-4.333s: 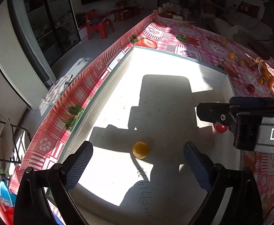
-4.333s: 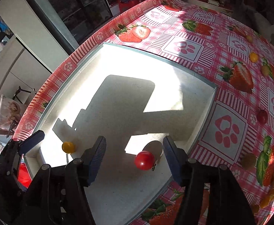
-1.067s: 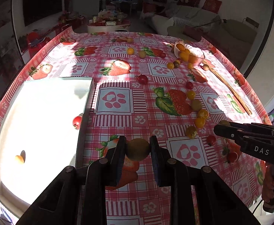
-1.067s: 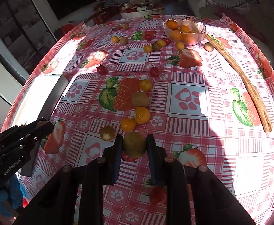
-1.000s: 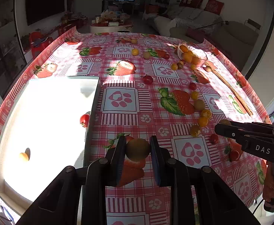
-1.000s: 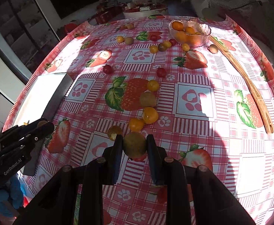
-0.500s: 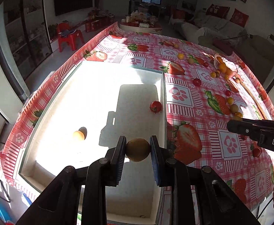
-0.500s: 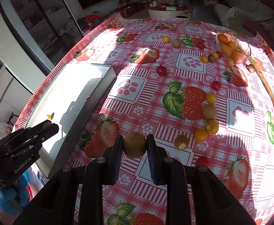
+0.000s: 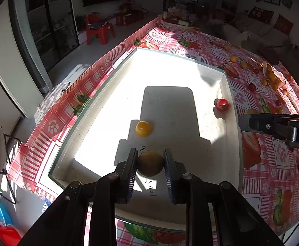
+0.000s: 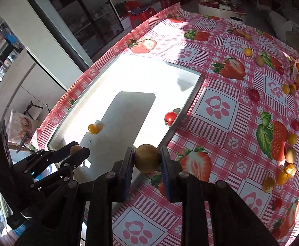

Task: Organize fruits
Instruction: 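Carry both fruits over the white tray and open both grippers, then move both tools back over the tablecloth toward red tomatoes, then grasp a red tomato with the left gripper while the right grasps another tomato, then carry both red tomatoes over the white tray, then open both grippers to drop the tomatoes into the tray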

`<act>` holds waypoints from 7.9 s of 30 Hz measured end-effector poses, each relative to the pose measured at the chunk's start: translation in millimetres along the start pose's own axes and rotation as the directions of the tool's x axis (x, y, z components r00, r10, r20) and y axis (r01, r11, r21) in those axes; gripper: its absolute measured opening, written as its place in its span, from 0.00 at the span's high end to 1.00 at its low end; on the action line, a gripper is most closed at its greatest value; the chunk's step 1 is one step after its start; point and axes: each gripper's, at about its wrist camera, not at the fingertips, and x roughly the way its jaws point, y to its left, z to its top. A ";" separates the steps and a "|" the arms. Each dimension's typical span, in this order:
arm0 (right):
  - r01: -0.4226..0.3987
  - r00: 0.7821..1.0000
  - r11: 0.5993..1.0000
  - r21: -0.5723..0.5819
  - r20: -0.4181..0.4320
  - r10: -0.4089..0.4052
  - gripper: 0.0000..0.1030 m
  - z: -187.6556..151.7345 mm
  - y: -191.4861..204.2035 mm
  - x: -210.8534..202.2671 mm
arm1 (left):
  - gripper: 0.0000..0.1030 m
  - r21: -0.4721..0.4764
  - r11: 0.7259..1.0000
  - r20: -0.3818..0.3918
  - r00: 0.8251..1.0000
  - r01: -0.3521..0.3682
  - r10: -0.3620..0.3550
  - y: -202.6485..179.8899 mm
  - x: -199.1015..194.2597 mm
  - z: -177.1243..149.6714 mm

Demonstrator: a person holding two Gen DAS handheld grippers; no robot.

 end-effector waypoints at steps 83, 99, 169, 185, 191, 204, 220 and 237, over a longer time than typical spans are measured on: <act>0.334 0.933 0.875 0.350 0.009 -0.359 0.45 11.6 -273.4 -27.7 | 0.06 0.284 0.951 -0.070 0.992 0.123 -0.107 -257.3 125.0 131.4; 0.384 0.914 0.892 0.237 0.036 -0.404 0.80 14.8 -263.6 -20.8 | 0.69 0.295 0.936 -0.086 0.981 0.193 -0.175 -264.5 129.5 129.8; 0.212 0.965 0.959 0.187 0.113 -0.235 0.80 -11.8 -158.3 -75.2 | 0.77 0.193 0.956 0.099 0.965 0.220 -0.242 -132.0 -4.1 83.9; 0.128 0.989 0.991 0.028 0.069 -0.129 0.80 34.5 -55.3 -19.3 | 0.77 0.067 0.994 0.084 0.992 0.088 -0.093 -20.7 19.1 77.2; 0.092 0.995 0.996 0.011 0.034 -0.092 0.80 55.1 -33.9 9.9 | 0.77 0.042 0.997 0.046 0.996 0.069 -0.071 -5.9 41.1 82.7; 0.076 0.996 0.997 0.018 -0.046 -0.075 0.80 80.2 -31.9 66.5 | 0.77 0.063 0.997 -0.018 0.999 0.032 -0.031 -6.6 71.2 88.2; 0.074 0.993 0.997 0.023 -0.089 -0.071 0.74 82.6 -31.5 86.3 | 0.19 0.065 0.998 0.029 1.000 -0.014 0.012 -5.6 64.1 87.5; 0.100 0.992 0.988 0.117 0.065 -0.108 0.21 48.3 -71.8 -4.4 | 0.19 0.107 0.994 0.046 0.998 0.035 -0.041 -33.5 23.8 83.1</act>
